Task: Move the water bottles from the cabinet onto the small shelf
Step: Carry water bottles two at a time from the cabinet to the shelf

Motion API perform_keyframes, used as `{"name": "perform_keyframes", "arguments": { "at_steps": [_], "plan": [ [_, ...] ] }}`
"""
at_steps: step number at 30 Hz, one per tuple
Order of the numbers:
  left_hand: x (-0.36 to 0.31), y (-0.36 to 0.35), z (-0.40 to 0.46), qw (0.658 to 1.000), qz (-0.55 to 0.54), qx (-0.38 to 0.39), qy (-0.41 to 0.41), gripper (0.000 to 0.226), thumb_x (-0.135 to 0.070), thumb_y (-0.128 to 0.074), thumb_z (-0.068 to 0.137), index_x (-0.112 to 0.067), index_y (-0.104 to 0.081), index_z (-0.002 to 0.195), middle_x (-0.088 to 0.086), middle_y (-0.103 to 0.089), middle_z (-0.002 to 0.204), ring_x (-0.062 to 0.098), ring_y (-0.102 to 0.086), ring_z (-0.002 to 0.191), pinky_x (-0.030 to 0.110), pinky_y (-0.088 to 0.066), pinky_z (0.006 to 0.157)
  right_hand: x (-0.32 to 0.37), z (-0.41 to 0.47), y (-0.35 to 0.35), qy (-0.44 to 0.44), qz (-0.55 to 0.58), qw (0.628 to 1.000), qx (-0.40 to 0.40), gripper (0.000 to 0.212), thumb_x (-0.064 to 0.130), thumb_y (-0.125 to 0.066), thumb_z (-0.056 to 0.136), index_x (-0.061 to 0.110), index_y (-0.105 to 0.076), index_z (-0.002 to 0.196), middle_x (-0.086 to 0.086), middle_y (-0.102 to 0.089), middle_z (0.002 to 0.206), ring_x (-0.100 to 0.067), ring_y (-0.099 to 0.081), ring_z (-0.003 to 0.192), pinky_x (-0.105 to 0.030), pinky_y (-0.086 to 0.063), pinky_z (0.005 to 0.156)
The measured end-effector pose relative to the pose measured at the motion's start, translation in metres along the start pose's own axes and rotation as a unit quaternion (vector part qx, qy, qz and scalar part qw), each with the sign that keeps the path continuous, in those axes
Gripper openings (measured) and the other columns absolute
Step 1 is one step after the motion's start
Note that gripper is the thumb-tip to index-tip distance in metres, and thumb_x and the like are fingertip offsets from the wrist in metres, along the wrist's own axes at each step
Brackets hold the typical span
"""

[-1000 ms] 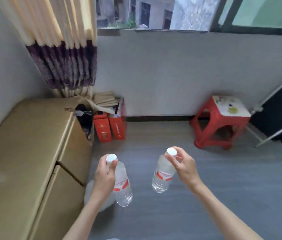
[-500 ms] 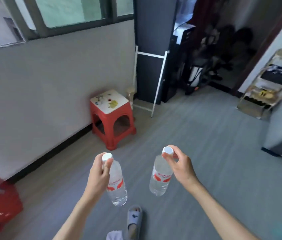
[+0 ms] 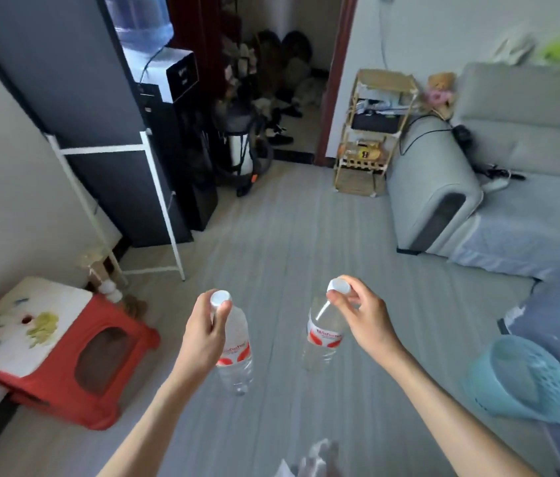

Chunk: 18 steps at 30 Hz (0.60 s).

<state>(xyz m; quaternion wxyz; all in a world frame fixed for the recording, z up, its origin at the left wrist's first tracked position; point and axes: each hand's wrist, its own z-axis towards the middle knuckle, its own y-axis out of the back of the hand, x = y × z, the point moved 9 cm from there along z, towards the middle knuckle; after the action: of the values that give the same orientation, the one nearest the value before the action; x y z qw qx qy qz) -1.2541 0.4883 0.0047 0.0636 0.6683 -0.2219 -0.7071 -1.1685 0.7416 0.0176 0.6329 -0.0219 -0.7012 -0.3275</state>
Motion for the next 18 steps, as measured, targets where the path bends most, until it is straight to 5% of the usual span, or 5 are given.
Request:
{"name": "perform_keyframes", "arguments": {
  "at_steps": [6,11,18],
  "plan": [
    [-0.029,-0.079,0.120,0.999,0.009,0.048,-0.020,0.030,-0.043,-0.041,0.079,-0.019,-0.049,0.095,-0.010,-0.055,0.083,0.003,-0.051,0.078,0.011,-0.036,0.066,-0.036,0.110,0.037,-0.034,-0.002,0.998,-0.044,0.023,0.025,-0.066,0.081,0.013,-0.061,0.099,-0.001,-0.067,0.093,-0.019,-0.060,0.088,-0.023,-0.044,0.080],
    [-0.052,-0.152,0.233,0.997,0.024,0.066,-0.019,0.006,-0.024,-0.046,0.093,-0.019,-0.049,0.096,-0.006,-0.055,0.081,0.013,-0.051,0.079,0.015,-0.037,0.066,-0.070,0.227,0.073,-0.057,0.000,0.997,-0.047,0.028,0.031,-0.068,0.078,0.015,-0.062,0.101,-0.006,-0.067,0.095,-0.021,-0.061,0.092,-0.037,-0.048,0.087],
    [-0.112,-0.232,0.375,0.995,0.029,0.087,-0.047,0.009,-0.025,-0.043,0.094,-0.019,-0.048,0.097,-0.007,-0.051,0.078,0.005,-0.049,0.075,0.017,-0.037,0.062,-0.062,0.388,0.121,-0.032,-0.008,0.998,-0.060,0.024,0.028,-0.067,0.080,0.016,-0.061,0.099,0.000,-0.066,0.093,-0.017,-0.059,0.089,-0.026,-0.044,0.080]
  ]
}}
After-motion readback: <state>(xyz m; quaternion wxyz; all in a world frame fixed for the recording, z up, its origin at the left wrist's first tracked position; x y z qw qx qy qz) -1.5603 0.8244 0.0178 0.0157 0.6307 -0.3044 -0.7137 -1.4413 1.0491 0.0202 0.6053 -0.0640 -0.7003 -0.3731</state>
